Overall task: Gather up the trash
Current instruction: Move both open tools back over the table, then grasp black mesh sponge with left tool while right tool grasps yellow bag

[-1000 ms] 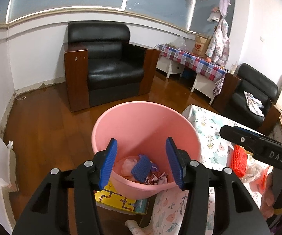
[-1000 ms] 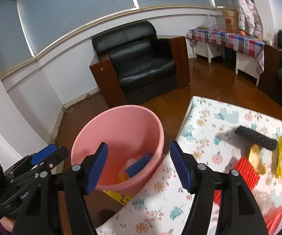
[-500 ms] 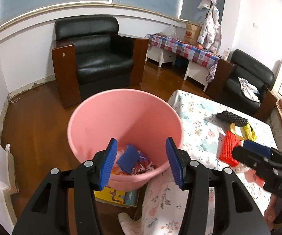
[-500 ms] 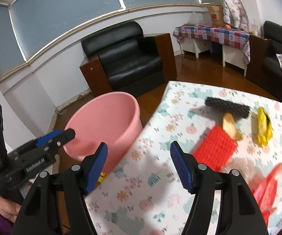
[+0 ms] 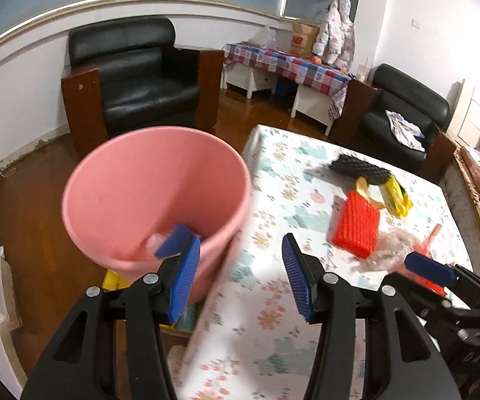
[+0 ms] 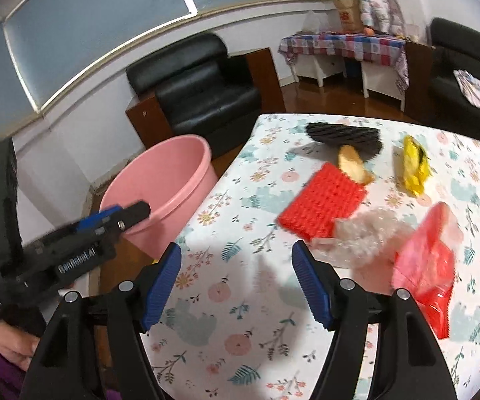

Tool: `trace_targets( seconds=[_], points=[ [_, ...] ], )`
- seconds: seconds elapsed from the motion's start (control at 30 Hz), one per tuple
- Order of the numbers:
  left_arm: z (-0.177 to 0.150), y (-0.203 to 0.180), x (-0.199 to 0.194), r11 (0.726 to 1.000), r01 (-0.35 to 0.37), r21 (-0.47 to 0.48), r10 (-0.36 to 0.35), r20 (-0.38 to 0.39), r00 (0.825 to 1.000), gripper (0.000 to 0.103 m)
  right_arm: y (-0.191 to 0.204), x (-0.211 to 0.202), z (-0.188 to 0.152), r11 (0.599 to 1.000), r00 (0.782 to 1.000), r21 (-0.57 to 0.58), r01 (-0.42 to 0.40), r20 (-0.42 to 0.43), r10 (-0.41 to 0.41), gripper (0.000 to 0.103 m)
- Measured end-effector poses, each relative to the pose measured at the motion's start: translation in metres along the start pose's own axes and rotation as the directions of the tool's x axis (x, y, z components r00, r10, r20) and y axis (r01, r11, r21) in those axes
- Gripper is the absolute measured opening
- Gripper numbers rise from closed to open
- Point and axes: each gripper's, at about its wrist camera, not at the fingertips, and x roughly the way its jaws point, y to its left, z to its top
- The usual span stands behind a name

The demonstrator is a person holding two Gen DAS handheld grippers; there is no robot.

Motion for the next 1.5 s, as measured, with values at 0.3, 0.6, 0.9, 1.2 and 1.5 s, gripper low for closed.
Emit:
trace_targets(
  seconds=[0.3,0.6,0.9,1.2,1.5],
  points=[
    [-0.008,-0.038,0.018,0.998,0.055,0.042,-0.053,-0.064,0.997,0.052,-0.035,-0.042,-0.004,0.997,0.990,0.077,-0.025,0.143,0.014,0.084],
    [-0.002,-0.070,0.029,0.988,0.119,0.103,-0.111,-0.079,0.991,0.052,-0.077,-0.069,0.001,0.994,0.980,0.092,0.066,0.180,-0.082,0.085],
    [0.032,-0.094,0.044,0.963,0.255,0.091,-0.247,-0.099,0.964,0.052,-0.141,-0.085,0.011,0.965,0.962,0.200,0.171,0.175,-0.207,0.083],
    [0.091,-0.097,0.106,0.930,0.314,-0.190,-0.350,-0.207,0.913,0.052,-0.169,-0.046,0.055,0.957,0.961,0.223,0.186,0.163,-0.225,0.073],
    [0.105,-0.096,0.176,0.879,0.221,-0.422,-0.368,-0.307,0.878,0.052,-0.181,0.020,0.075,0.957,0.971,0.195,0.215,0.065,-0.231,0.072]
  ],
)
